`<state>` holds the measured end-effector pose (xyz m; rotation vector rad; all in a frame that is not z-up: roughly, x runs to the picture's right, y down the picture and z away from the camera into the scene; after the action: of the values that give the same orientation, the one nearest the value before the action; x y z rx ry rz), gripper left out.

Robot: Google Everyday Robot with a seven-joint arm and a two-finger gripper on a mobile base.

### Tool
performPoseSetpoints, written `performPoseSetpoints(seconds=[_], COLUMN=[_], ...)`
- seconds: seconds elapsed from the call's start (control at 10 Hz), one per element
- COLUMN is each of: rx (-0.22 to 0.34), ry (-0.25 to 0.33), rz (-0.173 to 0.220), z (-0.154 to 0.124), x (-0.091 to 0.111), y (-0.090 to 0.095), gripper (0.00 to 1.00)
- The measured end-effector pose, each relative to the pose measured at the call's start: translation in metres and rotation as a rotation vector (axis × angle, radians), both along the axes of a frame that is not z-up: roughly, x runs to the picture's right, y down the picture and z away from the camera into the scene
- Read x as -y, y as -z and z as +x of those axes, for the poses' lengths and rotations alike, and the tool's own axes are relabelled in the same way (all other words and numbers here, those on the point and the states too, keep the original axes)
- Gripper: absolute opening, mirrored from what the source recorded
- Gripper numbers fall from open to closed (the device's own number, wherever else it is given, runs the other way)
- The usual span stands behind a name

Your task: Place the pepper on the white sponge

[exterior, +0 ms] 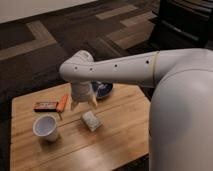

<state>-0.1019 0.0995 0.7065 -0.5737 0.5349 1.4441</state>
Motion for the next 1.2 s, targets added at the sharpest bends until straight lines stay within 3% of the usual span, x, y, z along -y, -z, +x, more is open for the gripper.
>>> performPoseSetpoints(seconds=[0.3, 0.7, 0.9, 1.2], rx=[-0.03, -0.02, 0.006, 0.033], ry=[0.058, 0.167, 0.24, 0.268], rz=[-0.008, -0.011, -0.012, 0.0], z=[-0.005, -0.032, -0.055, -0.084], x=[0.005, 0.016, 0.022, 0.036], y=[-0.009, -0.026, -0.043, -0.071], gripper=[0.65, 0.65, 0.65, 0.65])
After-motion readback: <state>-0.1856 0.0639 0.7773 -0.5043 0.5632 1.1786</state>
